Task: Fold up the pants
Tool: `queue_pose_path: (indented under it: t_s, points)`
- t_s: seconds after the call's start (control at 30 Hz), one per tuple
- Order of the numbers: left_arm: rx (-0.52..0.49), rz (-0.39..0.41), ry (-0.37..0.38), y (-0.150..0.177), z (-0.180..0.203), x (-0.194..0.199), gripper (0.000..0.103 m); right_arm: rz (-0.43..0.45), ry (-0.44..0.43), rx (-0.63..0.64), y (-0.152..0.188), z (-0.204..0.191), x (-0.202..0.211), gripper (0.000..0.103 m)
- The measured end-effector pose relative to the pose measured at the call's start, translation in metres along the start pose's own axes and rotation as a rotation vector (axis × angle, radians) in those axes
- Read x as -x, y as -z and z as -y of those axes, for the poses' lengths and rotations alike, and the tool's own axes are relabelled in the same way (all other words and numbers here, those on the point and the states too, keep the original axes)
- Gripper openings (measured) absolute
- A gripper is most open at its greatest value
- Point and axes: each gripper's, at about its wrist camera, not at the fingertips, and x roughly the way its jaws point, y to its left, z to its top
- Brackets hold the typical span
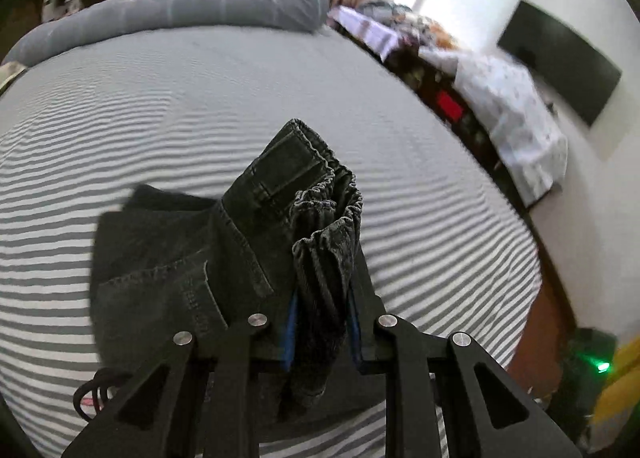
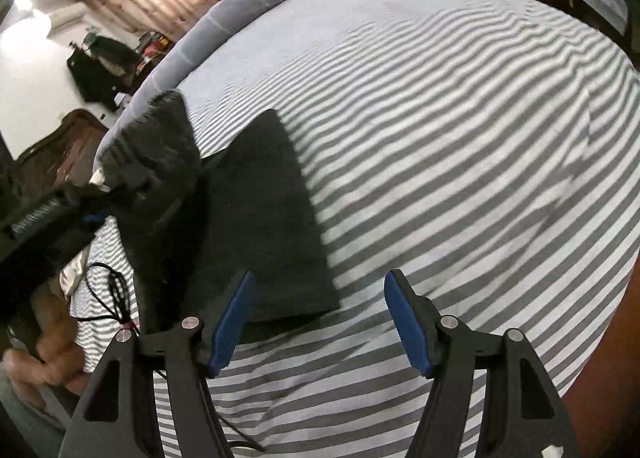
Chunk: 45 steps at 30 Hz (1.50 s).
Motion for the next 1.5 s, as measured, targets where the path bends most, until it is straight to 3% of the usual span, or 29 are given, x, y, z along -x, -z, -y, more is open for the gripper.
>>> queue_pose_path:
  t_s: [0.1,0.27,0.33,0.43,0.53,0.7,0.93,1.07,1.17,1.2,1.5]
  points:
    - [-0.038,-0.053,-0.035,0.011,0.005,-0.023,0.022,-0.005,-0.002,-0.02,-0.003,0.01,-0.003,0.065]
    - [-0.055,-0.15,-0.012,0.021,0.005,-0.035,0.039,-0.003,0.0,-0.02,-0.007,0.015,-0.006,0.065]
    - [-0.065,-0.159,0.006,0.023,0.005,-0.027,0.05,0.001,-0.001,-0.02,-0.008,0.014,-0.006,0.065]
    - [-0.097,-0.136,0.033,0.032,-0.002,0.0,0.054,0.013,-0.004,-0.005,-0.011,0.008,-0.006,0.065]
    - [-0.111,-0.112,-0.001,0.041,-0.021,0.028,0.057,0.017,-0.022,0.042,-0.012,-0.009,-0.005,0.064]
    - [-0.068,-0.106,-0.144,0.06,-0.07,0.051,0.059,0.018,-0.075,0.153,-0.015,-0.052,-0.01,0.046]
    - [0.028,-0.13,-0.286,0.083,-0.127,0.059,0.059,0.022,-0.014,0.207,-0.048,-0.089,-0.046,0.04]
    - [0.074,-0.141,-0.282,0.088,-0.139,0.05,0.059,-0.015,0.081,0.216,-0.064,-0.089,-0.072,0.04]
    - [0.073,-0.147,-0.286,0.087,-0.139,0.041,0.058,-0.069,0.085,0.213,-0.068,-0.092,-0.087,0.028]
    - [0.071,-0.145,-0.288,0.086,-0.139,0.039,0.058,-0.065,0.112,0.232,-0.067,-0.096,-0.088,0.021]
    - [0.069,-0.126,-0.27,0.078,-0.131,0.037,0.059,-0.019,0.153,0.31,-0.058,-0.118,-0.069,0.01]
